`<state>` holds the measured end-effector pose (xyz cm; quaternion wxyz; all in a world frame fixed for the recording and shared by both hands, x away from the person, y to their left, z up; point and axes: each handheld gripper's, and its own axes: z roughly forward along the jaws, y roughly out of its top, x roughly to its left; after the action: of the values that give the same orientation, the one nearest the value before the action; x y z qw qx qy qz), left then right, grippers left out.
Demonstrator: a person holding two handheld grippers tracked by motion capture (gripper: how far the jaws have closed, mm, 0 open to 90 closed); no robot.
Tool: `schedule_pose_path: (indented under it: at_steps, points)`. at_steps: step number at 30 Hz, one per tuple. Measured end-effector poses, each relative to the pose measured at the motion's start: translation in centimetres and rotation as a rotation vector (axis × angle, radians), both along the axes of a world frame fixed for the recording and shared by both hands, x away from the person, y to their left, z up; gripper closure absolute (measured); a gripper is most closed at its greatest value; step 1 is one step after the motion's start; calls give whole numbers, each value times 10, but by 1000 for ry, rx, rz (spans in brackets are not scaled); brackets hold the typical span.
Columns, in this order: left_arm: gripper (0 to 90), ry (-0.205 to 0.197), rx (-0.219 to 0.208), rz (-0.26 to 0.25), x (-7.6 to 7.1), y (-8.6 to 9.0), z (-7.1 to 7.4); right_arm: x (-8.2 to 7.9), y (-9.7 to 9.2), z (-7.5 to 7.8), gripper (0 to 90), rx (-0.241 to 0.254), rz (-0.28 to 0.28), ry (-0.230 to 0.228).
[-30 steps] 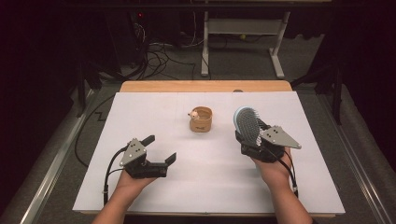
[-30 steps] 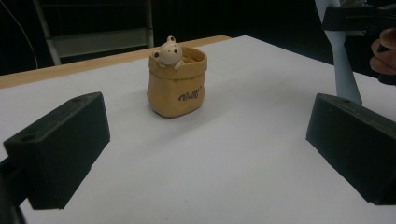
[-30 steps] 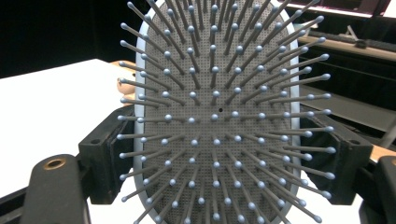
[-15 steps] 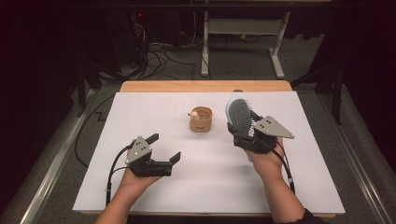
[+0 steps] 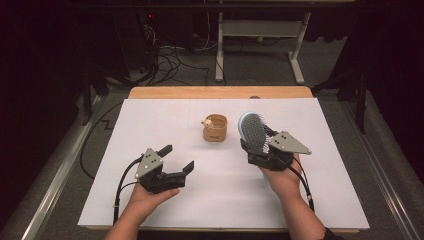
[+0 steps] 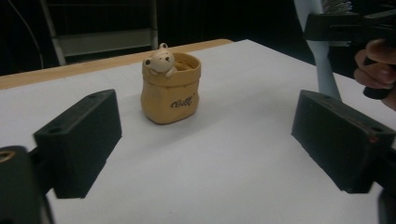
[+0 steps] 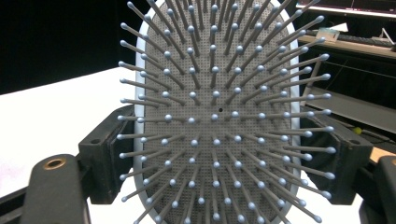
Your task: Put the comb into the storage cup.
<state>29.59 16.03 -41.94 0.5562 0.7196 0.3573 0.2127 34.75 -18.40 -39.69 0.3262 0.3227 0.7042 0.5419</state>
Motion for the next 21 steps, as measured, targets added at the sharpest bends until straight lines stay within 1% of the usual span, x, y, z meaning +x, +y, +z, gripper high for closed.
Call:
schedule_pose_path:
  at_steps: [1, 3, 5, 7, 9, 12, 14, 18, 21]
  points:
    - [128, 6, -7, -11, 0, 1, 0, 0, 0, 0, 204, 1, 0, 0]
    - [138, 1, -3, -6, 0, 1, 0, -2, 0, 1, 204, 3, 3, 1]
    - [140, 0, -13, -9, 0, 1, 0, -2, 1, 0, 204, -7, 6, -4]
    - [142, -8, -13, 2, 0, 1, 0, -2, 1, -1, 204, -8, 9, 0]
    - [147, -9, -11, 6, 0, 0, 0, -3, 3, -1, 204, -10, 11, -4]
    - [148, -10, -1, 1, 0, -1, -1, -3, 4, -1, 204, -17, 17, -5]
    - [149, -14, 0, 14, 0, -1, -2, -3, 5, -1, 204, -17, 19, -5]
    - [149, -18, 3, 2, 0, -3, -2, -4, 6, -1, 204, -17, 24, -5]
    - [149, -22, -9, -12, 0, -5, -1, -6, 8, 0, 204, -15, 28, -9]
